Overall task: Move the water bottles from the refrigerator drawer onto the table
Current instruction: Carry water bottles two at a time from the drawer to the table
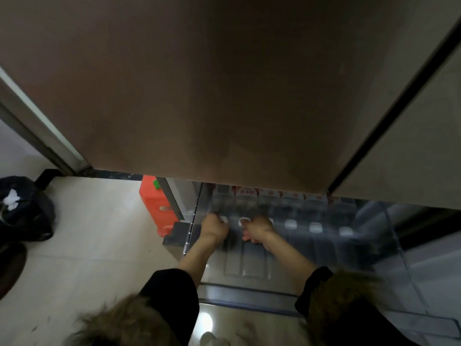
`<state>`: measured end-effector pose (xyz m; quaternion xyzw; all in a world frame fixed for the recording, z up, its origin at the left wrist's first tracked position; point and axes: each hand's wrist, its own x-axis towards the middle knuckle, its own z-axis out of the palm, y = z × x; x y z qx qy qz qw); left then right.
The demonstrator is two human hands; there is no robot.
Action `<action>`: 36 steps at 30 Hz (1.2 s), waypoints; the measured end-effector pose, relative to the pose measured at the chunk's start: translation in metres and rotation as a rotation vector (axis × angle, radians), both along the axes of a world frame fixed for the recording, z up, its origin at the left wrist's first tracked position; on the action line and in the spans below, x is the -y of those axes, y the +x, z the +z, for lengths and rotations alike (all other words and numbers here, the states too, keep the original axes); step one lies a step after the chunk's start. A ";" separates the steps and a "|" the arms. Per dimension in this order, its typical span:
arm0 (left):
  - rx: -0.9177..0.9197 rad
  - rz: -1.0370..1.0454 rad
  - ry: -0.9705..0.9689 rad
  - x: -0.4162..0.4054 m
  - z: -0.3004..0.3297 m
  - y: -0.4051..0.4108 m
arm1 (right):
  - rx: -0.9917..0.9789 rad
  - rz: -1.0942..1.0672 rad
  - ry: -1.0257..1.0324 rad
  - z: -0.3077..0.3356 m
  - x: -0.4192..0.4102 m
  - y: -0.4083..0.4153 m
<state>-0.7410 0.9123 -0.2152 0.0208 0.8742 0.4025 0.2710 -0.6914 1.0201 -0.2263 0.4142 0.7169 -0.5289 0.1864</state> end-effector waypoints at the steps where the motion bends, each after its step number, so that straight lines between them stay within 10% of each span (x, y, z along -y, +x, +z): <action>1: 0.061 0.025 0.049 0.003 0.000 0.003 | 0.013 -0.006 -0.019 -0.001 0.000 0.005; 15: 0.447 0.155 0.305 0.004 0.015 0.005 | -0.012 0.053 0.087 0.014 -0.002 0.011; 29: -0.178 0.073 0.109 0.039 0.066 0.033 | -0.148 -0.101 0.125 0.070 0.006 0.055; 36: -0.343 -0.011 0.044 0.063 0.100 0.035 | -0.158 0.014 0.592 0.102 0.008 0.091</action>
